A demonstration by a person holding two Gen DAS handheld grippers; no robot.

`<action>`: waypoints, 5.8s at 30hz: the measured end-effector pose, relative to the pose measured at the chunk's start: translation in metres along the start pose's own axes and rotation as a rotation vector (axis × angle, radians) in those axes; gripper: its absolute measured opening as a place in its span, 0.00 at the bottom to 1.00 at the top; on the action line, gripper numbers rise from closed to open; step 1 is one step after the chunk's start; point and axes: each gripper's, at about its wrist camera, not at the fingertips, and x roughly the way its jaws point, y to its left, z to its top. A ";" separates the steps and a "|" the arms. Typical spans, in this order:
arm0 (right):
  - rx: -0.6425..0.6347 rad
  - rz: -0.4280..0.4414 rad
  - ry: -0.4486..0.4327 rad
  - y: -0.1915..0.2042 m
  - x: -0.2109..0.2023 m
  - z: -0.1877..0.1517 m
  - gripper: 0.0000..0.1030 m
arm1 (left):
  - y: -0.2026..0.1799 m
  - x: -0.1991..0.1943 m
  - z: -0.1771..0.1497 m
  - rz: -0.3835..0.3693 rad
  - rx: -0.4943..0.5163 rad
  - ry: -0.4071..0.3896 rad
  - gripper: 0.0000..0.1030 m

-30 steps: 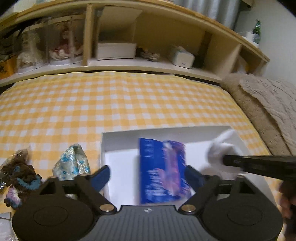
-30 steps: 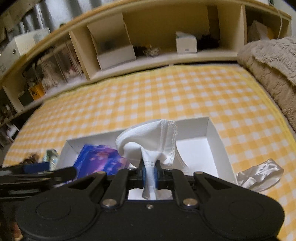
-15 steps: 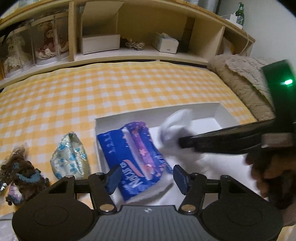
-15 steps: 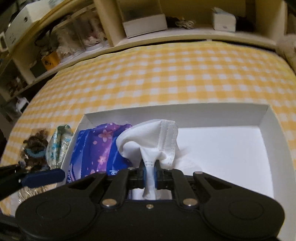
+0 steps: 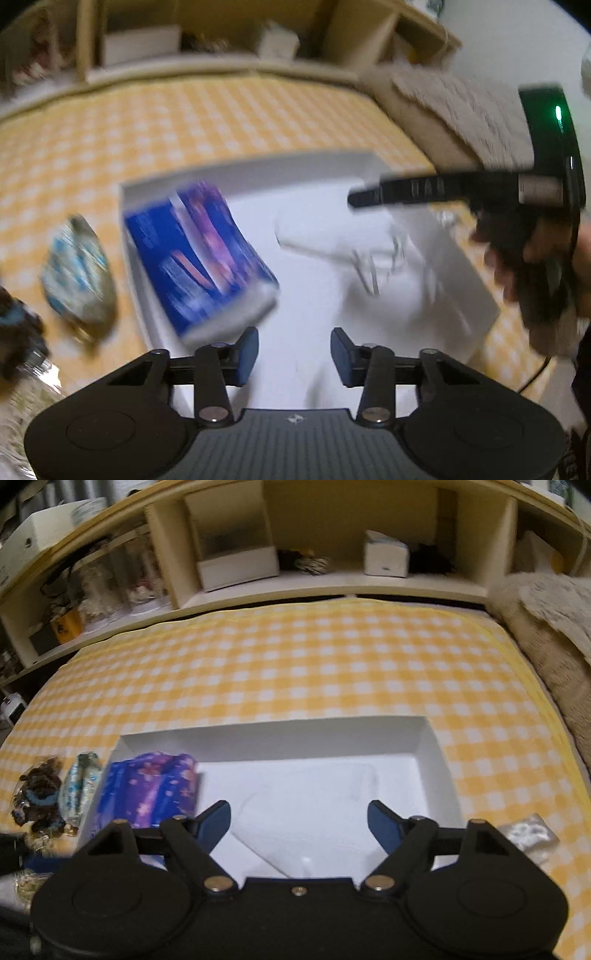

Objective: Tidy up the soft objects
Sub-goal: 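Release the tissue pack into the box with left tool while right tool drops the mask, then withdraw both tools from the box back toward the remaining items, then grasp the grey acoolid packet with left tool while right tool grasps the hair-tie bag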

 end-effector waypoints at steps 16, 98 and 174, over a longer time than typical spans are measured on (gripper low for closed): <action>0.095 0.019 0.123 -0.018 0.049 -0.019 0.56 | 0.021 0.042 0.003 0.149 -0.049 0.007 0.40; 0.032 -0.066 -0.327 0.048 -0.222 -0.093 1.00 | -0.048 -0.177 -0.047 0.294 -0.025 -0.372 1.00; -0.442 0.458 0.107 0.266 0.019 -0.083 0.56 | 0.208 -0.127 -0.113 0.398 -0.616 -0.062 1.00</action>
